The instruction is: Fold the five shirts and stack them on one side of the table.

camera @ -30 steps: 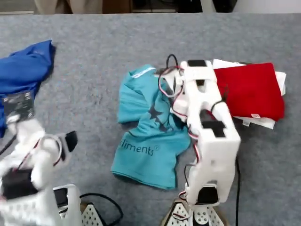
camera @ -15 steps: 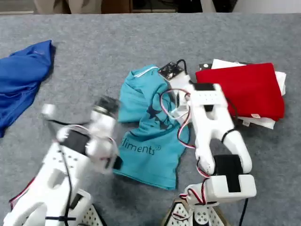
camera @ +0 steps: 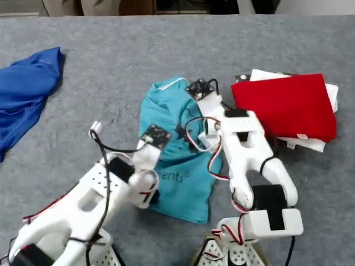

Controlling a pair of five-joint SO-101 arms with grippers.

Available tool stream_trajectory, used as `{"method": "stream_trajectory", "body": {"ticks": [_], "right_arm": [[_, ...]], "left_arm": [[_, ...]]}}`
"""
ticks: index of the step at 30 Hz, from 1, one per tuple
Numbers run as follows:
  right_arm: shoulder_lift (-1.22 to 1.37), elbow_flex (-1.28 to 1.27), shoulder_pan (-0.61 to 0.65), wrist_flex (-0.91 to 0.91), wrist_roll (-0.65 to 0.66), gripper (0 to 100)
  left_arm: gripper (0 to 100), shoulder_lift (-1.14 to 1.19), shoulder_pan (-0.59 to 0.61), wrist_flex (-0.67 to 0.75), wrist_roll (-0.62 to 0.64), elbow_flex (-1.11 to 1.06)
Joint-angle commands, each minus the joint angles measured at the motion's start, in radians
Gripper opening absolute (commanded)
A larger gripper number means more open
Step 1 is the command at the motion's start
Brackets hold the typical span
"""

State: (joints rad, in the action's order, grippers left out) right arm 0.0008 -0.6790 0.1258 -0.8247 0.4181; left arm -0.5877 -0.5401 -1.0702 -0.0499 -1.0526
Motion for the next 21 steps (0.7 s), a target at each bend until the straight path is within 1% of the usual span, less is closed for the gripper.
{"method": "stream_trajectory", "body": {"ticks": [1,4,8,10,13,14,16,18,21], "right_arm": [[-0.041,-0.002,0.015,0.017,-0.011,0.2],[-0.041,-0.002,0.015,0.017,-0.011,0.2],[-0.041,-0.004,0.015,0.017,-0.011,0.2],[-0.041,-0.004,0.015,0.017,-0.011,0.2],[-0.041,-0.004,0.015,0.017,-0.015,0.2],[-0.044,-0.004,0.016,0.017,-0.012,0.2],[-0.050,-0.001,0.036,0.015,-0.011,0.2],[-0.067,0.005,0.059,-0.003,-0.011,0.2],[-0.134,0.033,0.104,-0.098,-0.017,0.2]], "left_arm": [[22,0.084,0.068,0.112,0.095,0.008],[22,0.179,0.127,0.161,0.100,0.006],[20,0.266,0.161,0.146,0.100,0.041],[14,0.283,0.158,0.123,0.100,0.069],[1,0.292,0.158,0.112,0.100,0.089],[2,0.288,0.160,0.101,0.100,0.089],[2,0.285,0.160,0.069,0.100,0.095],[2,0.285,0.170,0.005,0.086,0.132],[2,0.285,0.239,-0.144,-0.032,0.249]]}}
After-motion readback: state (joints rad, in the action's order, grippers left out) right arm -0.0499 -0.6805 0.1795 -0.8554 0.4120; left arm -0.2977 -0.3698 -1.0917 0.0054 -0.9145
